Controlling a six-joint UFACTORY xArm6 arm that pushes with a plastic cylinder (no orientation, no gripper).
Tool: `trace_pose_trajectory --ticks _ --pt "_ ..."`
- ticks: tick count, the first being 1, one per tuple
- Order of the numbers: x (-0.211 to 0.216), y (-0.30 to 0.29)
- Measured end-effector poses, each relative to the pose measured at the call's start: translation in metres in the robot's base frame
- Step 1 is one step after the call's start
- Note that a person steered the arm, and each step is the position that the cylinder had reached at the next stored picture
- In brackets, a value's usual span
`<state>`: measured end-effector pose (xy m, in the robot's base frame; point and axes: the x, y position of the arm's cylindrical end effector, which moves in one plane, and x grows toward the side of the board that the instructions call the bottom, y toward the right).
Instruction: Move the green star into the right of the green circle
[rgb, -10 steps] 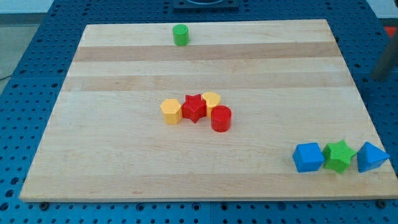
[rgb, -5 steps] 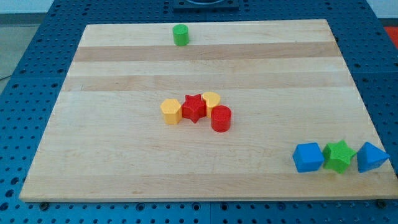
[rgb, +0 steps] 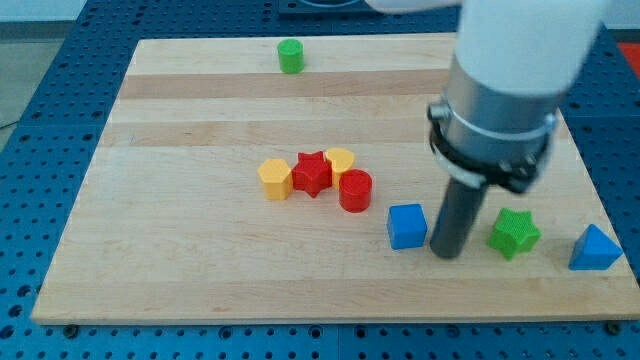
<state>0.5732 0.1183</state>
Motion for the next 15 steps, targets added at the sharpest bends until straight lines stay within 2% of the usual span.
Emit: trace_pose_trajectory --ticks 1,2,4,5,6,7,8,9,10,11,12,13,14,15 --pt "0.036 0.03" --pt "0.025 0.058" --pt "-0.055 0.044" --pt "-0.013 0.047" --pt "0.006 0.073" --pt "-0.043 0.075" --pt "-0.123 0.05" --pt "-0.143 0.032" --pt "-0.093 0.069" --pt "-0.084 0.117" --pt "-0.131 0.109" --pt "-0.177 0.008" --pt "-0.183 -0.025" --pt "-0.173 0.03"
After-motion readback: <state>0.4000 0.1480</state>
